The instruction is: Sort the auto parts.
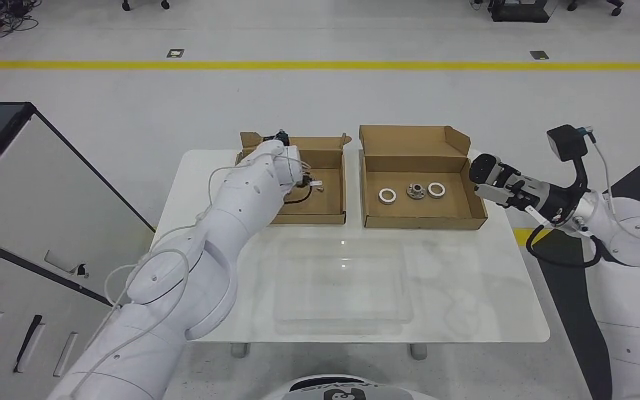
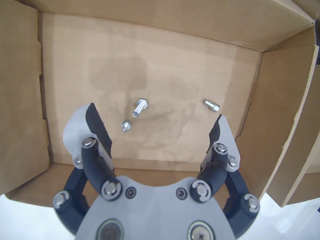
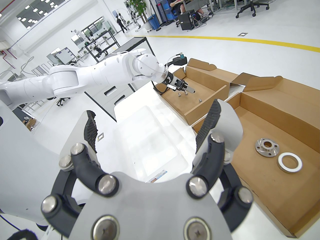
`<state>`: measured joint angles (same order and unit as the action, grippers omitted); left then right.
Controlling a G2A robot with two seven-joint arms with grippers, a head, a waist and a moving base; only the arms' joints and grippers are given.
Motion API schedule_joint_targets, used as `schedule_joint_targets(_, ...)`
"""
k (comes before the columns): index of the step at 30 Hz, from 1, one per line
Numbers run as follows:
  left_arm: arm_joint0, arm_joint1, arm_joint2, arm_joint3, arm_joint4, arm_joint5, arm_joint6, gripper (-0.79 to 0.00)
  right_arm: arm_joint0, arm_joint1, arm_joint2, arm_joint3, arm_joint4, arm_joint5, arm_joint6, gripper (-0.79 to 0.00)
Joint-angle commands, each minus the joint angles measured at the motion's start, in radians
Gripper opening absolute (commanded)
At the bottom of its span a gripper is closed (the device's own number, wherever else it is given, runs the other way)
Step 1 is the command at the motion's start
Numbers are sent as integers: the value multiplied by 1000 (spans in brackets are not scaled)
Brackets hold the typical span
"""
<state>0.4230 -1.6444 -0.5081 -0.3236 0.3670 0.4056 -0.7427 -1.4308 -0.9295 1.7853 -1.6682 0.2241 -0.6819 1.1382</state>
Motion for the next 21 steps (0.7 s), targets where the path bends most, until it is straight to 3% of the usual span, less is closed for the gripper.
schedule_joint_targets(1,-3,7,-17,-11,-17,-23,-2,0,0,0,0,0,0,0,0,0)
schedule_joint_targets(6,-7,38,-71,-63,-61,-105,-28,0,0,0,0,0,0,0,0,0)
schedule_joint_targets(13,42,124,-182,-221,-109,-231,-92,0,0,0,0,0,0,0,0,0)
schedule_joint_targets(17,137,202,-280,-429,-93,-231,-133,0,0,0,0,0,0,0,0,0)
schedule_joint_targets(21,328,300,-444,-791,-27,-173,-205,0,0,0,0,0,0,0,0,0)
